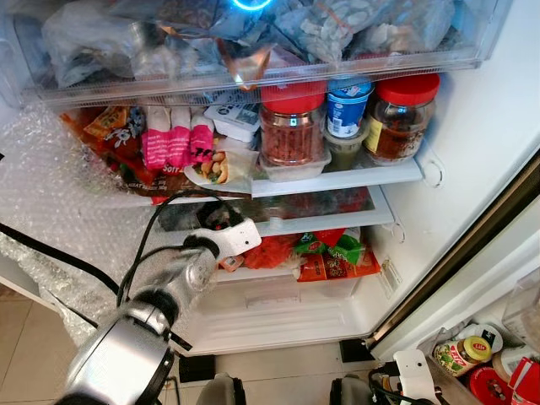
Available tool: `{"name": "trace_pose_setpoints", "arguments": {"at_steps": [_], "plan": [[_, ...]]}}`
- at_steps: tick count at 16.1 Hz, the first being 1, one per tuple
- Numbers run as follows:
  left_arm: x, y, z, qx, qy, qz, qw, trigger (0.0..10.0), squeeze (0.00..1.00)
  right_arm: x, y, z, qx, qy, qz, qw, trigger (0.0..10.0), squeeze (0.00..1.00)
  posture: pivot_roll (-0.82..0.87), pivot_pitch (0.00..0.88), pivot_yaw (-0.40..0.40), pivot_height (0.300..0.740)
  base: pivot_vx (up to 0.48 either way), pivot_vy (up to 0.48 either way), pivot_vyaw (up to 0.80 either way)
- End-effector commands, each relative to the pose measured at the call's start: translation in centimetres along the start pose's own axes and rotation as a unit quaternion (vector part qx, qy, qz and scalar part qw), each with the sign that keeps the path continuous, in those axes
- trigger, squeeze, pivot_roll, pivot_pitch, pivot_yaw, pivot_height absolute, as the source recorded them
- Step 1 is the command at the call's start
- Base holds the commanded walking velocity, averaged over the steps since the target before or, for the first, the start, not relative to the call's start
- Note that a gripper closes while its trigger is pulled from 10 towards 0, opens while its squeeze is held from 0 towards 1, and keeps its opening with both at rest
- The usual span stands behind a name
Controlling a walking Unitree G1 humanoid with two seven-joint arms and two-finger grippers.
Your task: Restocking fridge
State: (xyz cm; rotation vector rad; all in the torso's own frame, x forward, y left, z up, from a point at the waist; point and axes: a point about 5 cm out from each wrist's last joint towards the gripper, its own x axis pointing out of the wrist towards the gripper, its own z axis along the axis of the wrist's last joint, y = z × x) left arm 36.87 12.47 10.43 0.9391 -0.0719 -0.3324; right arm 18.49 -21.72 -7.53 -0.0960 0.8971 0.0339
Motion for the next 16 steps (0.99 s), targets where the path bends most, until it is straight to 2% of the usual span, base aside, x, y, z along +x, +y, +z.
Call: {"name": "trace_pose_setpoints", "arguments": {"at_steps": [1, 2, 4, 5, 7, 8, 9, 10, 11, 12, 13, 14, 16], "plan": [[-0.8, -0.8, -1.0, -0.112, 0.013, 0.002, 0.994, 10.0, 0.00, -0.4, 0.4, -2.4, 0.004, 0.046, 0.000, 0.999, 10.0, 0.00, -0.03, 0.169, 0.058, 0.653, 0.000, 0.000, 0.00], [-1.3, -0.9, -1.6, -0.177, 0.018, 0.017, 0.984, 10.0, 0.00, -0.5, 0.4, -2.4, 0.004, 0.045, 0.000, 0.999, 10.0, 0.00, -0.02, 0.168, 0.060, 0.653, 0.000, 0.000, 0.00], [-2.6, -1.4, -2.8, -0.302, 0.020, 0.045, 0.952, 10.0, 0.00, -0.5, 0.4, -2.4, 0.005, 0.045, 0.000, 0.999, 10.0, 0.00, -0.02, 0.167, 0.063, 0.653, 0.000, 0.000, 0.00], [-3.9, -2.5, -3.8, -0.314, 0.030, 0.045, 0.948, 10.0, 0.00, -0.5, 0.4, -2.4, 0.004, 0.045, 0.000, 0.999, 10.0, 0.00, -0.01, 0.167, 0.060, 0.653, 0.000, 0.000, 0.00], [-5.4, -4.0, -4.9, -0.344, 0.047, 0.045, 0.936, 10.0, 0.00, -0.5, 0.3, -2.5, 0.001, 0.045, 0.002, 0.999, 10.0, 0.00, 0.00, 0.167, 0.058, 0.653, 0.000, 0.000, 0.00], [-6.5, -4.9, -5.6, -0.387, 0.064, 0.045, 0.919, 10.0, 0.00, -0.5, 0.3, -2.4, 0.001, 0.045, 0.002, 0.999, 10.0, 0.00, 0.00, 0.167, 0.058, 0.653, 0.000, 0.000, 0.00], [-6.7, -5.2, -5.8, -0.404, 0.067, 0.038, 0.912, 10.0, 0.00, -0.5, 0.3, -2.4, 0.000, 0.045, 0.002, 0.999, 10.0, 0.00, -0.01, 0.166, 0.058, 0.653, 0.000, 0.000, 0.00], [-7.1, -5.9, -5.9, -0.456, 0.066, -0.003, 0.888, 10.0, 0.00, -0.5, 0.3, -2.4, 0.000, 0.044, 0.002, 0.999, 10.0, 0.00, -0.01, 0.165, 0.056, 0.653, 0.000, 0.000, 0.00], [-7.4, -6.3, -5.8, -0.471, 0.062, -0.050, 0.878, 10.0, 0.00, -0.5, 0.2, -2.4, 0.000, 0.044, 0.002, 0.999, 10.0, 0.00, -0.01, 0.165, 0.056, 0.653, 0.000, 0.000, 0.00], [-7.5, -6.8, -5.9, -0.463, 0.072, -0.099, 0.878, 10.0, 0.00, -0.5, 0.2, -2.4, -0.002, 0.044, 0.001, 0.999, 10.0, 0.00, 0.00, 0.162, 0.056, 0.653, 0.000, 0.000, 0.00], [-7.3, -6.8, -5.9, -0.458, 0.074, -0.117, 0.878, 10.0, 0.00, -0.5, 0.3, -2.3, -0.002, 0.044, 0.002, 0.999, 10.0, 0.00, -0.01, 0.161, 0.061, 0.653, 0.000, 0.000, 0.00], [-6.8, -6.2, -5.6, -0.465, 0.066, -0.107, 0.876, 10.0, 0.00, -0.4, 0.3, -2.3, 0.000, 0.042, 0.001, 0.999, 10.0, 0.00, -0.01, 0.161, 0.061, 0.653, 0.000, 0.000, 0.00], [-6.7, -5.6, -5.5, -0.459, 0.057, -0.070, 0.884, 10.0, 0.00, -0.5, 0.3, -2.3, 0.004, 0.040, -0.001, 0.999, 10.0, 0.00, -0.02, 0.155, 0.066, 0.653, 0.000, 0.000, 0.00]]}}
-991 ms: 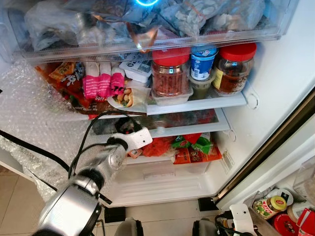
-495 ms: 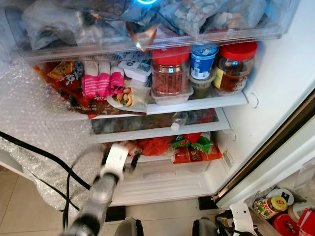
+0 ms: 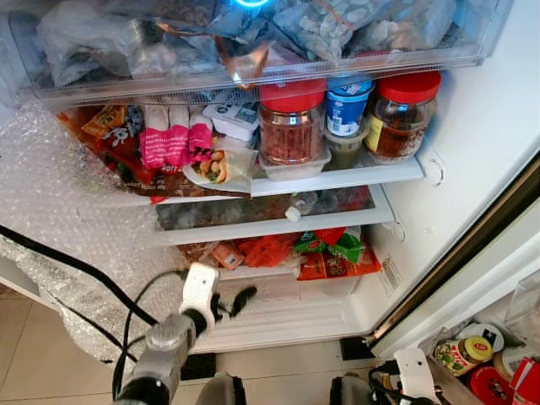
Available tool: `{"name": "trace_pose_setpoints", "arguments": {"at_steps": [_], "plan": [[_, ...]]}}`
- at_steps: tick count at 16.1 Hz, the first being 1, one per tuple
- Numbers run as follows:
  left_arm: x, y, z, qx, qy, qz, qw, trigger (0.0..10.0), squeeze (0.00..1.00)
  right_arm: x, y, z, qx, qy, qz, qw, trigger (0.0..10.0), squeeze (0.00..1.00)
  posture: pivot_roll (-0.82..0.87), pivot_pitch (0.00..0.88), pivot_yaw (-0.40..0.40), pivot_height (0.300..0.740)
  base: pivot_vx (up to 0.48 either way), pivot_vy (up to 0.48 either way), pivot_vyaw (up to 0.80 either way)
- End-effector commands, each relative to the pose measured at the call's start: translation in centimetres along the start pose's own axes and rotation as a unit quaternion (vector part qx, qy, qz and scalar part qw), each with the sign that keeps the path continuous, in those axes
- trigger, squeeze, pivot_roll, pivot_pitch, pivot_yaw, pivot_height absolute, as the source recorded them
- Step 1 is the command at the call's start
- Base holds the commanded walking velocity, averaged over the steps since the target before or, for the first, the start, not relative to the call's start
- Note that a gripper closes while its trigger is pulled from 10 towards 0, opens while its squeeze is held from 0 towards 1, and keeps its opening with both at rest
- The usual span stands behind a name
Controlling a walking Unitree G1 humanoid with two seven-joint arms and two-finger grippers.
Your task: Restocking fridge
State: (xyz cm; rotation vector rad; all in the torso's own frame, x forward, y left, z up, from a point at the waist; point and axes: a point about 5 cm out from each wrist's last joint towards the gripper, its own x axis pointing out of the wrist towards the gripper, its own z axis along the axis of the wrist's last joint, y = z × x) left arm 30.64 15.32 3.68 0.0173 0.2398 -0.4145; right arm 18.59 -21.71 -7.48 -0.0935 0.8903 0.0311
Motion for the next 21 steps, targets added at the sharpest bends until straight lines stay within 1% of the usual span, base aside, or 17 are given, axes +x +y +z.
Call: {"name": "trace_pose_setpoints", "arguments": {"at_steps": [1, 2, 3, 4, 5, 6, 7, 9, 10, 11, 12, 13, 14, 16, 19, 21], "plan": [[-0.7, 0.3, -0.7, 0.001, 0.002, 0.025, 1.000, 10.0, 0.00, -0.5, 0.3, -2.4, 0.002, 0.043, -0.001, 0.999, 10.0, 0.00, -0.02, 0.155, 0.066, 0.653, 0.000, 0.000, 0.00], [-0.9, 0.3, -0.7, 0.003, 0.001, 0.028, 1.000, 10.0, 0.00, -0.5, 0.3, -2.4, 0.002, 0.043, -0.001, 0.999, 10.0, 0.00, -0.01, 0.155, 0.063, 0.653, 0.000, 0.000, 0.00], [-1.8, 0.3, -1.7, -0.008, 0.001, 0.066, 0.998, 10.0, 0.00, -0.5, 0.3, -2.4, 0.002, 0.044, -0.001, 0.999, 10.0, 0.00, -0.01, 0.157, 0.063, 0.653, 0.000, 0.000, 0.00], [-2.7, -0.4, -3.4, -0.016, 0.021, 0.073, 0.997, 10.0, 0.00, -0.5, 0.2, -2.4, 0.001, 0.044, -0.001, 0.999, 10.0, 0.00, 0.00, 0.158, 0.060, 0.653, 0.000, 0.000, 0.00], [-3.4, -1.1, -5.2, -0.021, 0.053, 0.067, 0.996, 10.0, 0.00, -0.5, 0.2, -2.4, -0.001, 0.045, 0.001, 0.999, 10.0, 0.00, 0.00, 0.159, 0.056, 0.653, 0.000, 0.000, 0.00], [-4.0, -1.3, -6.5, -0.028, 0.078, 0.077, 0.994, 10.0, 0.00, -0.5, 0.2, -2.4, -0.003, 0.044, 0.003, 0.999, 10.0, 0.00, -0.01, 0.160, 0.055, 0.653, 0.000, 0.000, 0.00], [-4.3, -1.4, -7.5, -0.032, 0.107, 0.088, 0.990, 10.0, 0.00, -0.5, 0.2, -2.4, -0.003, 0.044, 0.002, 0.999, 10.0, 0.00, -0.01, 0.159, 0.054, 0.653, 0.000, 0.000, 0.00], [-4.9, -0.9, -8.6, -0.037, 0.147, 0.110, 0.982, 10.0, 0.00, -0.5, 0.1, -2.4, -0.004, 0.045, 0.000, 0.999, 10.0, 0.00, -0.01, 0.157, 0.052, 0.653, 0.000, 0.000, 0.00], [-6.0, 0.2, -9.6, -0.035, 0.179, 0.144, 0.973, 10.0, 0.00, -0.5, 0.1, -2.4, -0.004, 0.045, -0.001, 0.999, 10.0, 0.00, -0.01, 0.157, 0.052, 0.653, 0.000, 0.000, 0.00], [-6.7, 0.7, -10.1, -0.030, 0.194, 0.155, 0.968, 10.0, 0.00, -0.5, 0.1, -2.4, -0.003, 0.045, 0.000, 0.999, 10.0, 0.00, -0.01, 0.157, 0.051, 0.653, 0.000, 0.000, 0.00], [-7.7, 1.3, -10.9, -0.021, 0.215, 0.167, 0.962, 10.0, 0.00, -0.5, 0.1, -2.4, -0.003, 0.045, 0.000, 0.999, 10.0, 0.00, -0.01, 0.157, 0.051, 0.653, 0.000, 0.000, 0.00], [-8.8, 1.6, -11.9, -0.016, 0.242, 0.180, 0.953, 10.0, 0.00, -0.5, 0.1, -2.4, -0.004, 0.045, 0.001, 0.999, 10.0, 0.00, 0.00, 0.156, 0.051, 0.653, 0.000, 0.000, 0.00], [-10.4, 1.7, -13.2, -0.018, 0.274, 0.190, 0.943, 10.0, 0.00, -0.5, 0.1, -2.4, -0.005, 0.045, 0.001, 0.999, 10.0, 0.00, 0.00, 0.158, 0.051, 0.653, 0.000, 0.000, 0.00], [-11.7, 1.4, -14.3, -0.023, 0.298, 0.198, 0.934, 10.0, 0.00, -0.5, 0.1, -2.4, -0.004, 0.045, 0.002, 0.999, 10.0, 0.00, 0.00, 0.159, 0.050, 0.653, 0.000, 0.000, 0.00], [-12.2, 1.1, -14.9, -0.029, 0.311, 0.207, 0.927, 10.0, 0.00, -0.5, 0.1, -2.4, -0.005, 0.045, 0.002, 0.999, 10.0, 0.00, 0.00, 0.157, 0.047, 0.653, 0.000, 0.000, 0.00], [-12.2, 1.0, -14.9, -0.031, 0.312, 0.208, 0.926, 10.0, 0.00, -0.5, 0.1, -2.4, -0.005, 0.046, 0.002, 0.999, 10.0, 0.00, 0.00, 0.157, 0.047, 0.653, 0.000, 0.000, 0.00]]}}
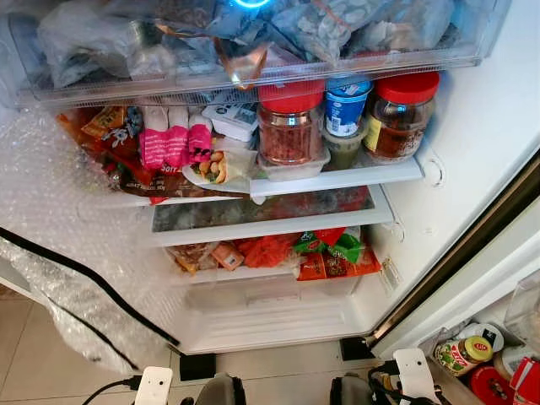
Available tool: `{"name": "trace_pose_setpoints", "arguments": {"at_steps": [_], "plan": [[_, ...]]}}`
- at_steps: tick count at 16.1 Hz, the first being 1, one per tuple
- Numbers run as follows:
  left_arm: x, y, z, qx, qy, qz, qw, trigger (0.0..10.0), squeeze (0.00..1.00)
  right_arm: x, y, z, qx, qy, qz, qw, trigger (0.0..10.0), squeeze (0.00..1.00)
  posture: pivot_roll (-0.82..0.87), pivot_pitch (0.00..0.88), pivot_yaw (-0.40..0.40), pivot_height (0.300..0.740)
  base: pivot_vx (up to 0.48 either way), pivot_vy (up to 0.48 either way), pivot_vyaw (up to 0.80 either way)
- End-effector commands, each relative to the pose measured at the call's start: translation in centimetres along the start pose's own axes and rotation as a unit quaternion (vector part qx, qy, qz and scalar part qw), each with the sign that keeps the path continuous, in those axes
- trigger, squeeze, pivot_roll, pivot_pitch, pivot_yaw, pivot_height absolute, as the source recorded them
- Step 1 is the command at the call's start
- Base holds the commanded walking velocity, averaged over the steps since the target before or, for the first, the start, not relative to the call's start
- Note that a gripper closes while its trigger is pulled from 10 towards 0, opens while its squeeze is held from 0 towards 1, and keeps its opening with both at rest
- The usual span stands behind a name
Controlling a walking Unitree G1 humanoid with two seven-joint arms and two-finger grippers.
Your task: Restocking fridge
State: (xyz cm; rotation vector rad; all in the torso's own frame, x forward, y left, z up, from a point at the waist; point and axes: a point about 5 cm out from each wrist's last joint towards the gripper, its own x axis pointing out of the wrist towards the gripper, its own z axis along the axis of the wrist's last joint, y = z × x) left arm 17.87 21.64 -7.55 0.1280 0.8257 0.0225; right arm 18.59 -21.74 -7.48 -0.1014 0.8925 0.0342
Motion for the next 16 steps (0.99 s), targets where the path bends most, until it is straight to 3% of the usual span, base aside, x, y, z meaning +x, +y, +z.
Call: {"name": "trace_pose_setpoints", "arguments": {"at_steps": [1, 10, 16], "plan": [[-0.34, 0.28, -1.17, -0.001, 0.020, 0.008, 1.000, 10.0, 0.00, -0.52, 0.13, -2.41, -0.001, 0.044, 0.002, 0.999, 10.0, 0.00, 0.00, 0.157, 0.047, 0.653, 0.000, 0.000, 0.00], [-0.50, 0.49, -1.62, -0.007, 0.025, 0.017, 1.000, 10.0, 0.00, -0.52, 0.19, -2.41, 0.000, 0.045, 0.008, 0.999, 10.0, 0.00, 0.00, 0.159, 0.047, 0.653, 0.000, 0.000, 0.00], [-0.60, 0.41, -2.02, -0.008, 0.034, 0.017, 0.999, 10.0, 0.00, -0.53, 0.19, -2.45, -0.001, 0.046, 0.009, 0.999, 10.0, 0.00, 0.00, 0.156, 0.045, 0.653, -0.296, 0.000, 0.00]]}}
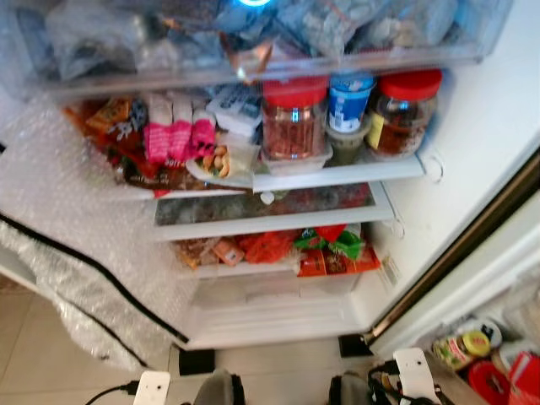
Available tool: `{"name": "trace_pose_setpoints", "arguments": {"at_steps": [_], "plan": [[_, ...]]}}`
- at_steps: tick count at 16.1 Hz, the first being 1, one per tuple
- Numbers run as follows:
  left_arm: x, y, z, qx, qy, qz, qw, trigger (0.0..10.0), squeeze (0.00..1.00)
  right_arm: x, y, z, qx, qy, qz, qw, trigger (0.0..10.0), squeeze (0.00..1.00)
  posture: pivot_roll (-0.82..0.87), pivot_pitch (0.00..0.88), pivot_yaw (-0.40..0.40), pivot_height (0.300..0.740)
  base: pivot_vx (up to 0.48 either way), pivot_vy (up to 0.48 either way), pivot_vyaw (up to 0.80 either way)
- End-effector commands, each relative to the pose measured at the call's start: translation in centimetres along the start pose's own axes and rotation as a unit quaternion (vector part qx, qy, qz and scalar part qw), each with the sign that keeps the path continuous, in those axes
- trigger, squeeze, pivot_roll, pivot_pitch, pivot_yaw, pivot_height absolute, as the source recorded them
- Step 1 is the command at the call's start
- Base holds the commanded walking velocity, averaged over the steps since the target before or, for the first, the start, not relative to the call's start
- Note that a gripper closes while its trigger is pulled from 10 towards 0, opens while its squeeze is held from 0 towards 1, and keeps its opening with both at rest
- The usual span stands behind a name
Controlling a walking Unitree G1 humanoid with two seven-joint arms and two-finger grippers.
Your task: Restocking fridge
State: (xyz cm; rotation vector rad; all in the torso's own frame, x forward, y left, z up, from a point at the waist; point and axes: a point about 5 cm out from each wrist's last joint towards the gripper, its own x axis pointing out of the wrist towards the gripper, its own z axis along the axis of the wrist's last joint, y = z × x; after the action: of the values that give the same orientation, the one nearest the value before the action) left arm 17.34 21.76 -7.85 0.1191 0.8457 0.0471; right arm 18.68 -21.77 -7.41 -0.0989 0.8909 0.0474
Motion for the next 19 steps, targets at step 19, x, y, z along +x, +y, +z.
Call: {"name": "trace_pose_setpoints", "arguments": {"at_steps": [19], "plan": [[-0.57, -0.12, -2.23, -0.003, 0.045, 0.007, 0.999, 10.0, 0.00, -0.52, 0.15, -2.44, -0.001, 0.047, 0.006, 0.999, 10.0, 0.00, 0.01, 0.148, 0.037, 0.653, -0.188, 0.086, 0.00]]}}
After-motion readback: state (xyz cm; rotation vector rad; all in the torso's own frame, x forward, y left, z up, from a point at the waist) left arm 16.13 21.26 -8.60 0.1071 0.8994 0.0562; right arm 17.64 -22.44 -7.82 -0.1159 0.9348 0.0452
